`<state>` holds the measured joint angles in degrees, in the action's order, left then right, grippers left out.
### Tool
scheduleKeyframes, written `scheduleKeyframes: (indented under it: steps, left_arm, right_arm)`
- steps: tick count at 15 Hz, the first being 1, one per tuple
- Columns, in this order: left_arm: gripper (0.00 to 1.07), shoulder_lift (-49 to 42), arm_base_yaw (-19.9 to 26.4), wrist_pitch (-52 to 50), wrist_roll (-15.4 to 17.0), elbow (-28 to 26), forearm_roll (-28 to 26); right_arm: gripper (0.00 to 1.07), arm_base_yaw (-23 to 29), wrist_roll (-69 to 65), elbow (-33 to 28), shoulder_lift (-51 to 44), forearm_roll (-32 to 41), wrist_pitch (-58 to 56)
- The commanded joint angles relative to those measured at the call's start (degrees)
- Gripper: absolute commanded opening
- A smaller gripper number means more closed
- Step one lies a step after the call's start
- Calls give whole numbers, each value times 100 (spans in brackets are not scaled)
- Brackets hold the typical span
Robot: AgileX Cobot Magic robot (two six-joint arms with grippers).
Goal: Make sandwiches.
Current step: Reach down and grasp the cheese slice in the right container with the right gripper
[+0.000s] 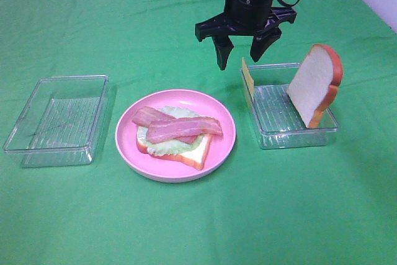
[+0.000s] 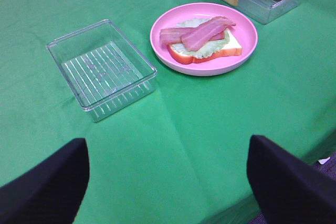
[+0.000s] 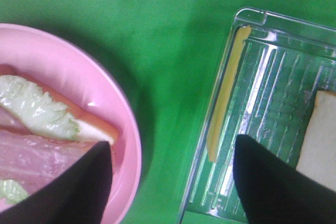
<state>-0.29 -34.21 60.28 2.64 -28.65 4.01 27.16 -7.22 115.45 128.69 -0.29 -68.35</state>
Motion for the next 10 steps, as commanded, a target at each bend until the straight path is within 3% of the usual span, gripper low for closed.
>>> scheduleKeyframes:
  steps: [1,3,7,10]
  left_arm:
    - [78,-115,-17,-52,6,11,-52]
    - [78,-115,-17,-52,6,11,-52]
    - [78,-115,-17,-52,6,11,-52]
    - [78,-115,-17,-52,6,11,-52]
  right_arm:
    - [59,-206,-63,292,367,63,-189]
    - [58,-413,-52,292,516,143,-189]
    - [41,-476,46,292,647,275,-166]
    - [7,-476,46,292,647,264,-166]
